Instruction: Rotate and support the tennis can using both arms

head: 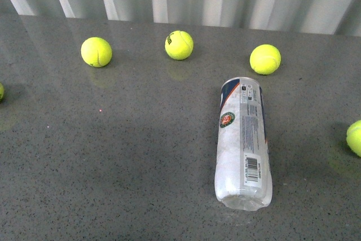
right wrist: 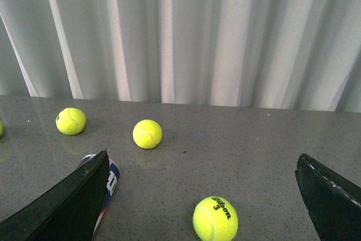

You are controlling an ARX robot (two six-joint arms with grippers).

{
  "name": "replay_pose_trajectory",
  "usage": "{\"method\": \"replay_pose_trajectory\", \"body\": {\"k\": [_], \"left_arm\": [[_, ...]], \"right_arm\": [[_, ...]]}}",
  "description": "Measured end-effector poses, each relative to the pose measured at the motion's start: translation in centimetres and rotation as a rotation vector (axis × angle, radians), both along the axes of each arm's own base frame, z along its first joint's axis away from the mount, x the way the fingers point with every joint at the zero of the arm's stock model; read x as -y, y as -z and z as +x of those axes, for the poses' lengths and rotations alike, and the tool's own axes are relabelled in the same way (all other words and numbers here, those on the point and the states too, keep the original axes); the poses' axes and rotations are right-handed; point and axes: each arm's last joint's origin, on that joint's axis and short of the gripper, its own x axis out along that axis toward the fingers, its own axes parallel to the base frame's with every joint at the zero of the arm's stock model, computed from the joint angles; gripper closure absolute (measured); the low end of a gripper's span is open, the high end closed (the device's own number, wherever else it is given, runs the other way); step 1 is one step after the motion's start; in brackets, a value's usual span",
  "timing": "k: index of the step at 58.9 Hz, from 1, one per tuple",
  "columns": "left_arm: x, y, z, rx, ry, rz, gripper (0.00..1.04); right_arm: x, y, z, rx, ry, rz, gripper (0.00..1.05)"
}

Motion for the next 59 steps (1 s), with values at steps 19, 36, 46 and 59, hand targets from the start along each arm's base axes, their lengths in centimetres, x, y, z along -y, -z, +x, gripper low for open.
{"method": "replay_pose_trajectory", "body": {"k": [19,36,46,59], "left_arm": [[0.0,0.0,0.0,0.0,0.0,0.0,0.07],[0.0,0.0,0.0,0.0,0.0,0.0,0.07],[0.0,0.0,0.0,0.0,0.0,0.0,0.07],[0.0,0.0,0.0,0.0,0.0,0.0,0.07]], "right_arm": [[0.0,0.0,0.0,0.0,0.0,0.0,0.07],[0.0,0.0,0.0,0.0,0.0,0.0,0.07],[0.0,0.0,0.0,0.0,0.0,0.0,0.07],[0.09,-0.34,0.21,-0.144,0.082,-0.009,0.07]]}}
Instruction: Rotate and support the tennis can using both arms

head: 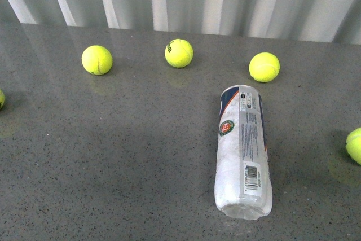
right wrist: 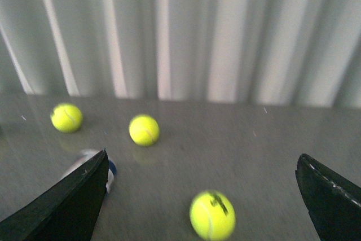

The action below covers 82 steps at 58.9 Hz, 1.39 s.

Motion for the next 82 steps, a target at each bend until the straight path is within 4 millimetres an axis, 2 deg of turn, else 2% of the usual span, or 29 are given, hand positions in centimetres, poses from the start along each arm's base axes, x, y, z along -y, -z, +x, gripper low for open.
{"method": "replay_pose_trajectory", "body": {"k": [2,6,9,12,16,21,26,33,42,52,62,82], "left_arm": [[0.0,0.0,0.0,0.0,-0.002,0.0,0.07],[0.0,0.0,0.0,0.0,0.001,0.0,0.07],[0.0,0.0,0.0,0.0,0.0,0.0,0.07],[0.0,0.0,0.0,0.0,0.0,0.0,0.07],[0.0,0.0,0.0,0.0,0.0,0.0,0.07],[0.0,0.0,0.0,0.0,0.0,0.0,0.07],[0.0,0.0,0.0,0.0,0.0,0.0,0.07],[0.0,0.0,0.0,0.0,0.0,0.0,0.07],[0.0,0.0,0.0,0.0,0.0,0.0,0.07],[0.0,0.0,0.0,0.0,0.0,0.0,0.07],[0.0,0.0,0.0,0.0,0.0,0.0,0.07],[0.0,0.0,0.0,0.0,0.0,0.0,0.07]], "right_arm": [[0.1,-0.6,0.4,-0.033,0.018,0.004,0.07],[0.3,-3.4,2.6,-0.009,0.052,0.023,0.07],[0.3,-6.1,5.4,0.038,0.053,0.049,0.07],[0.1,-7.2,7.3,0.036,0.045,0.069,0.07],[-0.4,-8.3,10.9,-0.046,0.01,0.123,0.07],[-1.6,-8.0,15.4,-0.205,-0.021,0.177,0.07],[-3.7,-6.6,19.7,-0.404,-0.071,0.211,0.07],[-7.3,-4.7,22.9,-0.605,-0.156,0.213,0.07],[-11.3,-1.3,23.9,-0.782,-0.229,0.221,0.07],[-14.0,2.4,23.5,-0.918,-0.226,0.262,0.07],[-14.5,4.4,23.4,-0.978,-0.195,0.283,0.07],[-14.0,7.8,24.1,-1.05,-0.129,0.329,0.07]]}}
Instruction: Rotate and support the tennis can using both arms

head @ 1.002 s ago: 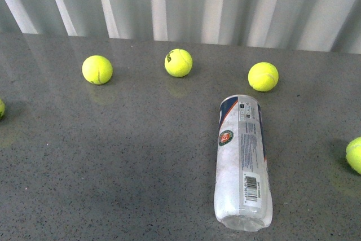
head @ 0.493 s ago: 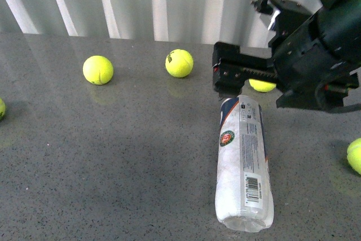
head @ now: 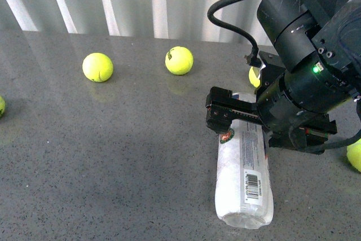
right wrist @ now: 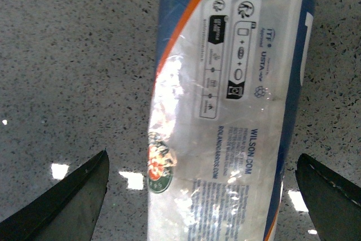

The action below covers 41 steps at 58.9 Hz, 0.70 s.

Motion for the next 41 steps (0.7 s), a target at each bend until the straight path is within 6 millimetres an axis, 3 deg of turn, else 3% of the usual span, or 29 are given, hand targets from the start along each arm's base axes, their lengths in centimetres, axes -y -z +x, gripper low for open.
{"method": "replay_pose_trajectory", "body": {"k": [14,41], "left_arm": [[0.0,0.0,0.0,0.0,0.0,0.0,0.07],[0.0,0.0,0.0,0.0,0.0,0.0,0.07]], "right_arm": [[0.0,2.1,0.2,-0.032,0.009,-0.004,0.07],[0.0,1.8,0.3,0.001,-0.006,-0.031,0.59]]}}
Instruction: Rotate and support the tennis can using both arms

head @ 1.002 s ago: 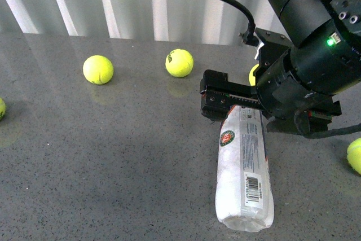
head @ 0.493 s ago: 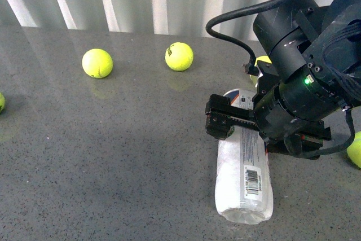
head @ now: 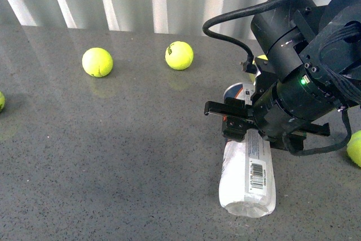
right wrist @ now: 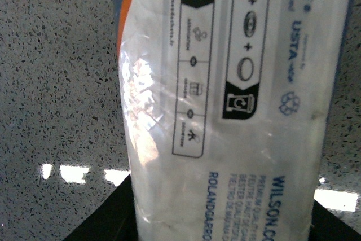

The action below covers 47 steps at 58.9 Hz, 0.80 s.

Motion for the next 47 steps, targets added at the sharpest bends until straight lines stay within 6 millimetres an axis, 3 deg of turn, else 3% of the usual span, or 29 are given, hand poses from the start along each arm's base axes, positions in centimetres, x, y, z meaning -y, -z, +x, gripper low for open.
{"method": "replay_pose_trajectory", "body": {"k": [9,25,38,47], "left_arm": [[0.0,0.0,0.0,0.0,0.0,0.0,0.07],[0.0,0.0,0.0,0.0,0.0,0.0,0.07],[0.0,0.0,0.0,0.0,0.0,0.0,0.07],[0.0,0.0,0.0,0.0,0.0,0.0,0.07]], "right_arm": [[-0.1,-0.7,0.0,0.036,-0.013,-0.028,0.75],[-0.5,-2.8,0.0,0.133,-0.066,-0.108,0.94],[-0.5,-4.1,-0.4,0.21,-0.135,-0.199,1.0],[-0.2,-4.7,-1.0,0.356,-0.224,-0.357,1.0]]}}
